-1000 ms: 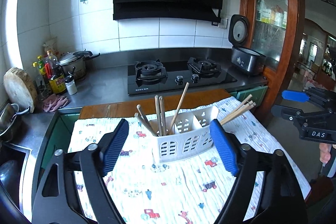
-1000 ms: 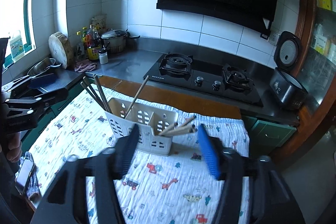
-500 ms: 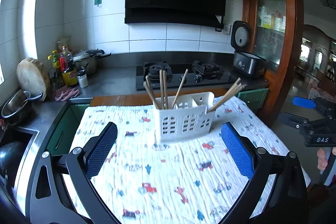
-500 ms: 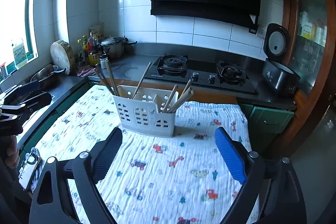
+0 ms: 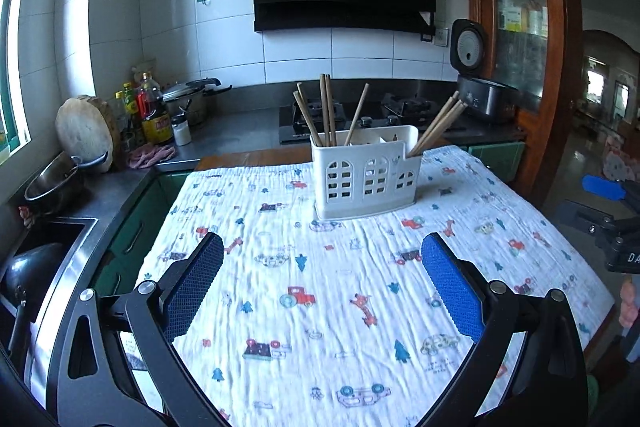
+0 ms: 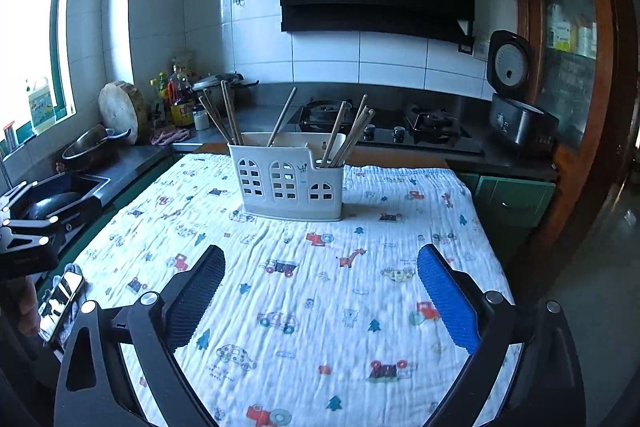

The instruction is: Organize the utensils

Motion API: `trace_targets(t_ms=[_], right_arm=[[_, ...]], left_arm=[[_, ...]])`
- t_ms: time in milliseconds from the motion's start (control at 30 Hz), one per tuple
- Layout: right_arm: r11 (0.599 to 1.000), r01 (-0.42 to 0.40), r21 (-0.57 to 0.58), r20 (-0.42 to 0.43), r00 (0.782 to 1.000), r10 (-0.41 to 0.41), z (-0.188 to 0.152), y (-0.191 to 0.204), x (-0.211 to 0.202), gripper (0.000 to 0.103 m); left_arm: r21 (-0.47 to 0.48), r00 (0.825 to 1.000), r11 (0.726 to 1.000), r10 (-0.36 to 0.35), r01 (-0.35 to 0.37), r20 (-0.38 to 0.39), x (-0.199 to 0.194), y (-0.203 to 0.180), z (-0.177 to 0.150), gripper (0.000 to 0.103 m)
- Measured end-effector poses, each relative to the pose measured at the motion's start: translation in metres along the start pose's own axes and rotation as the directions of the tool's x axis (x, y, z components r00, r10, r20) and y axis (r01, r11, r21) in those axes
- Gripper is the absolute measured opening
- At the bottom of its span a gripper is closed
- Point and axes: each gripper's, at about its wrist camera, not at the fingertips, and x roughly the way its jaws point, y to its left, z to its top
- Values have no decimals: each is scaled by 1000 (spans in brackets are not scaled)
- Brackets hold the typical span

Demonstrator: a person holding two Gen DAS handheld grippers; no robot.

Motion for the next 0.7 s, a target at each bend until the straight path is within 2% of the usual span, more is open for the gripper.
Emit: trace_targets(t_ms=[133,400,700], right_arm=[[1000,4,11,26,1000,-4,-9,6,-9,95],[1000,13,-3,7,1000,-13,-28,17,-10,95],[1000,22,-7,7,1000,-22,-31,19,-10,95]], left_arm=[[-16,1000,1000,-17,18,2,-9,3,-10,98],[-31,999,999,-34,34,-2,-18,5,-24,98],[-31,999,999,-37,36,-17,-16,2,-29,98]])
